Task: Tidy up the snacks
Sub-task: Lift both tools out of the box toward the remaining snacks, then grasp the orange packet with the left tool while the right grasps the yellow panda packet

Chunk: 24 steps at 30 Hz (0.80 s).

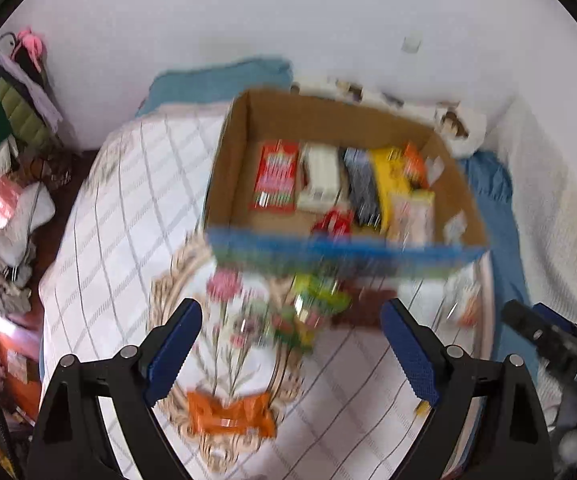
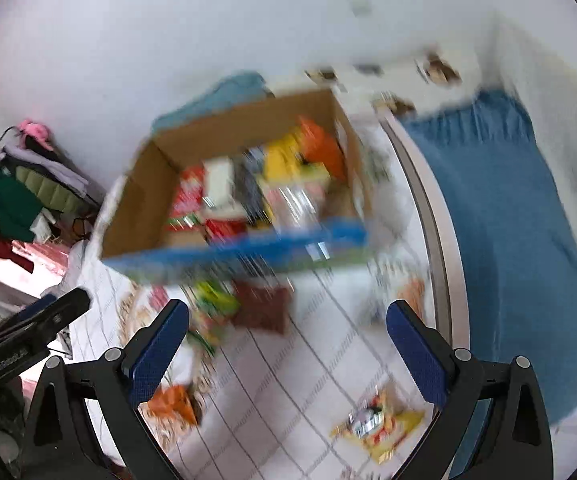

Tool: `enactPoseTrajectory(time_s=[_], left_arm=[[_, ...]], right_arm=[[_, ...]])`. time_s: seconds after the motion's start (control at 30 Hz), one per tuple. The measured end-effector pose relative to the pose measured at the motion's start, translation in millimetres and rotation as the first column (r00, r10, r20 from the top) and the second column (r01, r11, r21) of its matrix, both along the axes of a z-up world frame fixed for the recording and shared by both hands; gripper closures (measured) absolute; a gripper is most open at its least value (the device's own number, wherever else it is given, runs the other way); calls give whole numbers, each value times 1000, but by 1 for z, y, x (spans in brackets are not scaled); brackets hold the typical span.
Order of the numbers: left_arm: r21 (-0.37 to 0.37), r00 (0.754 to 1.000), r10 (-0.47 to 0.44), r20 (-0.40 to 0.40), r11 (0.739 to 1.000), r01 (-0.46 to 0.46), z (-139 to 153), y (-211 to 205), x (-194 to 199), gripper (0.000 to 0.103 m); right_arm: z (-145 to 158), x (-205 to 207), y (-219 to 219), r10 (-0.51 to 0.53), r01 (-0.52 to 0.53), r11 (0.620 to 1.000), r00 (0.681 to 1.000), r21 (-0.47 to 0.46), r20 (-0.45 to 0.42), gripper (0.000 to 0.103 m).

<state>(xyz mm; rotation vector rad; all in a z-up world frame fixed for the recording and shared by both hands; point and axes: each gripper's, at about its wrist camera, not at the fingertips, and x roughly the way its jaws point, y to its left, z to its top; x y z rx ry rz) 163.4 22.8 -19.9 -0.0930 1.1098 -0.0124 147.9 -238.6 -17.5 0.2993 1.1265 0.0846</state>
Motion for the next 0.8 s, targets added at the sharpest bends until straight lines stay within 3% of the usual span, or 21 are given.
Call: enactPoseTrajectory(time_s=[0.13, 0.27, 0.4, 0.5, 0.6, 0.67, 0.73, 0.8], left_arm=[[16, 990, 14, -139, 1000, -12, -49, 13, -21, 12], [36, 970, 49, -239, 998, -42, -87, 29, -40, 11], [60, 941, 98, -323, 995, -83, -120, 51, -60, 12], [67, 920, 126, -370, 992, -109, -137, 63, -70, 12], [61, 905, 125, -406, 992, -110, -151, 66, -75, 12], [70, 905, 104, -412, 994, -82, -156, 62, -75, 12], [94, 910, 57, -412, 995, -19, -160, 54, -75, 12], [150, 909, -45, -414, 982, 117, -167, 37, -74, 12]], right_arm=[[-57, -25, -30, -69, 71, 997, 986, 10, -150, 2], [-119, -54, -66, -163, 194, 978, 937, 71, -310, 2], [-155, -75, -77, -188, 215, 976, 914, 38, -359, 2], [-178, -86, -77, -189, 245, 965, 898, 95, -398, 2], [-191, -85, -65, -154, 260, 946, 887, 195, -435, 2], [-189, -80, -46, -84, 221, 934, 899, 279, -430, 2], [-178, -75, -28, -10, 161, 925, 916, 345, -401, 2], [-162, -72, -15, 39, 83, 942, 935, 324, -353, 2]])
